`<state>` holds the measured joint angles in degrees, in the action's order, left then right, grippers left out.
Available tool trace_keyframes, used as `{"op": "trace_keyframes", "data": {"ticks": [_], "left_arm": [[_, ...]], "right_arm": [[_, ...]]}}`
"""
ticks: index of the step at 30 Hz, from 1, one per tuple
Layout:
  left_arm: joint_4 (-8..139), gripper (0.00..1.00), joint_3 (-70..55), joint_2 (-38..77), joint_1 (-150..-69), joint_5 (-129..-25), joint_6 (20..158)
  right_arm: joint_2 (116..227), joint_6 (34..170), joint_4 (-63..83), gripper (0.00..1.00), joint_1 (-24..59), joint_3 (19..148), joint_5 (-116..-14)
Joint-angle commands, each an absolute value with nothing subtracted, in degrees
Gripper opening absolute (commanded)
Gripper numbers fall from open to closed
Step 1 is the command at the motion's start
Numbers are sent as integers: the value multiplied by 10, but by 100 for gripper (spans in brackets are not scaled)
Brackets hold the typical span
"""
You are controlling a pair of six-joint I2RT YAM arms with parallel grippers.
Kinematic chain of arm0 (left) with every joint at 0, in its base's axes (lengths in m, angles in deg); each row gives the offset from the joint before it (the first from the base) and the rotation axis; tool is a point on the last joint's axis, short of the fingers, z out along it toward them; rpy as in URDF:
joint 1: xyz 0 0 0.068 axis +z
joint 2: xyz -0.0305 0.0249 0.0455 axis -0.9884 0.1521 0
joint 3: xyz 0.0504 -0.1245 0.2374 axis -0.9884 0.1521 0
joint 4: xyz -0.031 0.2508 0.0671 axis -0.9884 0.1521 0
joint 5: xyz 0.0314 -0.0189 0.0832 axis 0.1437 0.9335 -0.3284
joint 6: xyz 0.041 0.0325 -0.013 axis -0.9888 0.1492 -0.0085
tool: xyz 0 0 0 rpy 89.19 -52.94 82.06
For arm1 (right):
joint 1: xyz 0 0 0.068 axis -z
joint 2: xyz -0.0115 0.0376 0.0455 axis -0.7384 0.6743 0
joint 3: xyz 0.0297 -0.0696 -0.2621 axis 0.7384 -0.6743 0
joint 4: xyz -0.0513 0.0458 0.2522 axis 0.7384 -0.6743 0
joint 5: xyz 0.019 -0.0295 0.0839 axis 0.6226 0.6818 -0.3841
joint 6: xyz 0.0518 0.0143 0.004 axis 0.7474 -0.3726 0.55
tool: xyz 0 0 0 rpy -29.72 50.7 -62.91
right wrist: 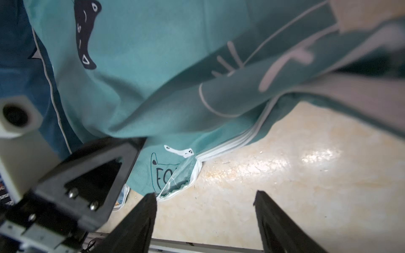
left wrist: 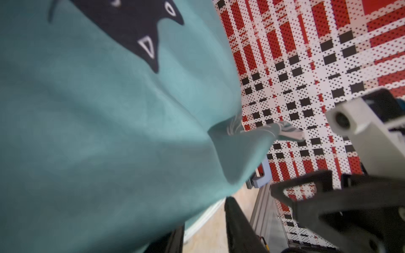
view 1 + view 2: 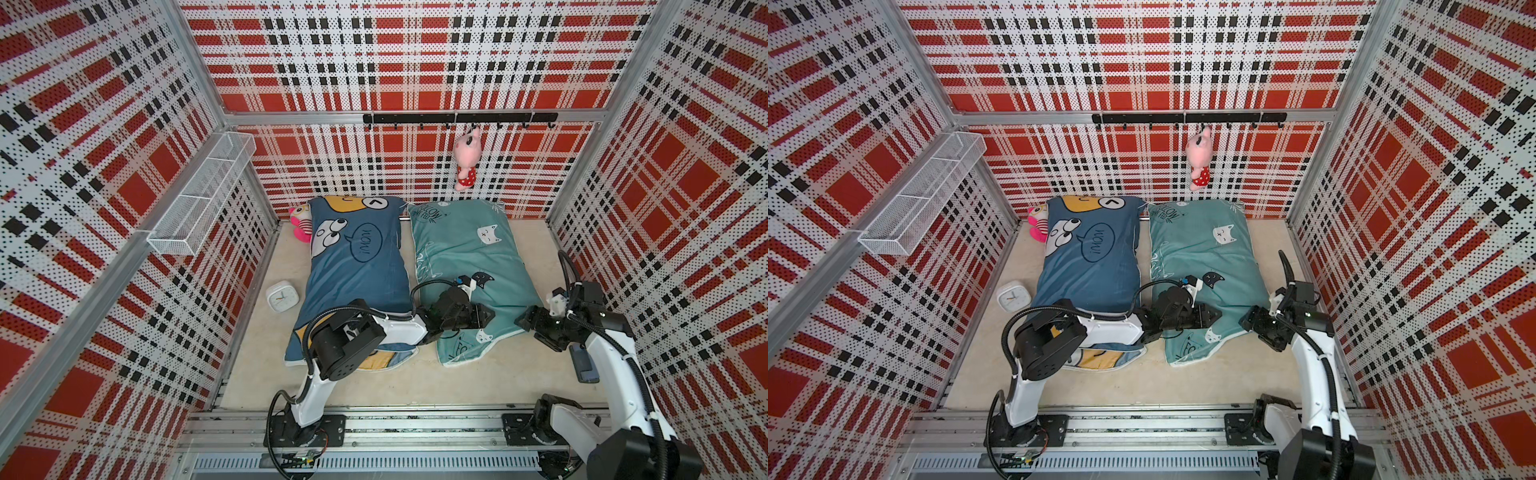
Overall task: Zip up pillowcases
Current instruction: Pick up the pillowcase from the center of the board.
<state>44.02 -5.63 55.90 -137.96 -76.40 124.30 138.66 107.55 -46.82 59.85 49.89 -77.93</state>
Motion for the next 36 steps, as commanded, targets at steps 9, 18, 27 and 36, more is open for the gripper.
{"op": "trace_keyframes", "data": {"ticks": [9, 18, 27, 36], "left_arm": [[424, 38, 20, 501, -1383, -767, 1251], [378, 39, 123, 435, -1417, -778, 1309], [294, 40, 124, 474, -1440, -753, 1376], [228, 42, 114, 523, -1442, -744, 1423]], "right_arm": [[1430, 1215, -240, 48, 514, 382, -826], [1489, 1236, -148, 42, 509, 342, -816], [1487, 1235, -149, 4, 509, 330, -801], [1451, 1240, -180, 0, 509, 336, -859]]}}
